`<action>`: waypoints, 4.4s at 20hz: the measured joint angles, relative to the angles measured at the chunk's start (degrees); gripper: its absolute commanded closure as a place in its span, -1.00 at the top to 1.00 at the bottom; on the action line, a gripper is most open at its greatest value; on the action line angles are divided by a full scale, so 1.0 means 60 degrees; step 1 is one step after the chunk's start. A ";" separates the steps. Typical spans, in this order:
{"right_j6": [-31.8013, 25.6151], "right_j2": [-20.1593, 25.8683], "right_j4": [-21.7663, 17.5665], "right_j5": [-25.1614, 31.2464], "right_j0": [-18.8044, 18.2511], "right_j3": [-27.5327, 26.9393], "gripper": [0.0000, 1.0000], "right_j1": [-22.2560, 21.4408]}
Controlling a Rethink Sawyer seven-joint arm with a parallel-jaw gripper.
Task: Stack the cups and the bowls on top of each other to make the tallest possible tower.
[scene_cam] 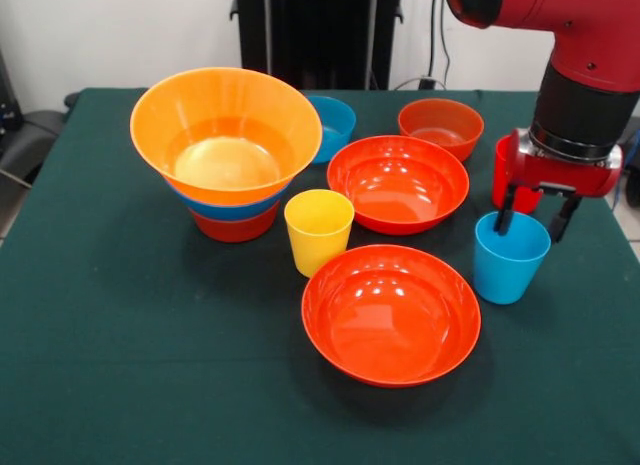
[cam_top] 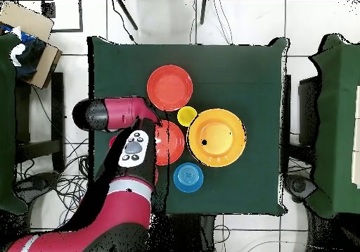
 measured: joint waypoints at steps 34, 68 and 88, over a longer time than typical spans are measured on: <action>0.0008 0.0125 0.0055 0.0325 -0.0923 0.1909 -1.00 -0.2774; 0.0008 0.1393 0.0049 0.0322 -0.3445 0.5421 -1.00 -0.5058; 0.0008 0.2210 -0.0924 0.0202 -0.5042 0.6328 -1.00 -0.5074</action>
